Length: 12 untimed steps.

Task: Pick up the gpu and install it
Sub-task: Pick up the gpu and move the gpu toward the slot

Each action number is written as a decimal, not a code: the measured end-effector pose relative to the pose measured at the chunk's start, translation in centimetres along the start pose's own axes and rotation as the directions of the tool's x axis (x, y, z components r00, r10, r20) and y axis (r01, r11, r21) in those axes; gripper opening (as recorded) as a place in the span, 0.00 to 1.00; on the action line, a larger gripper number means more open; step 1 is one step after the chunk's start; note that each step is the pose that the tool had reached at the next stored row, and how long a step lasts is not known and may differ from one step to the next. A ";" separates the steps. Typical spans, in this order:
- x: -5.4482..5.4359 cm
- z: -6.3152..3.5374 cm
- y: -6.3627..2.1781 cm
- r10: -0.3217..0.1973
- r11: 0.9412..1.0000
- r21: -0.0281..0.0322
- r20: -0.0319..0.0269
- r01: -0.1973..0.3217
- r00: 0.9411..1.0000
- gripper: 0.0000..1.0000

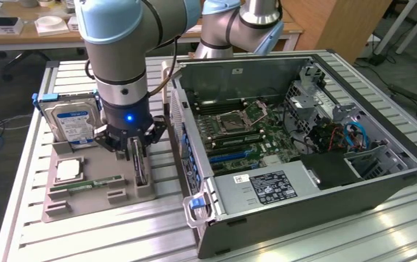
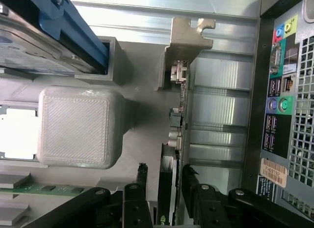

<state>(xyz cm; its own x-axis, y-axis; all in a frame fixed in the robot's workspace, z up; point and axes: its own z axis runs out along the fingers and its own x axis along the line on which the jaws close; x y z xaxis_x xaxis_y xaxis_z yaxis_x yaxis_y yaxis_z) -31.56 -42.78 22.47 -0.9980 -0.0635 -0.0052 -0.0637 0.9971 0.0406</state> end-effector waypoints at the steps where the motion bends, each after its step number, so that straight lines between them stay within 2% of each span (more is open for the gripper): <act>1: 0.0 0.01 0.00 0.005 1.000 0.000 0.000 -0.005 1.000 0.42; 12: -0.1 0.02 0.00 0.014 1.000 0.000 0.000 -0.014 1.000 0.42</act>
<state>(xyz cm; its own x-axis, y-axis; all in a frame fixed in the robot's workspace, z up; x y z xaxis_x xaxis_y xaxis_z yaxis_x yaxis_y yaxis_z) -31.50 -42.78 22.46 -0.9988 -0.0491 -0.0050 -0.0493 0.9980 0.0404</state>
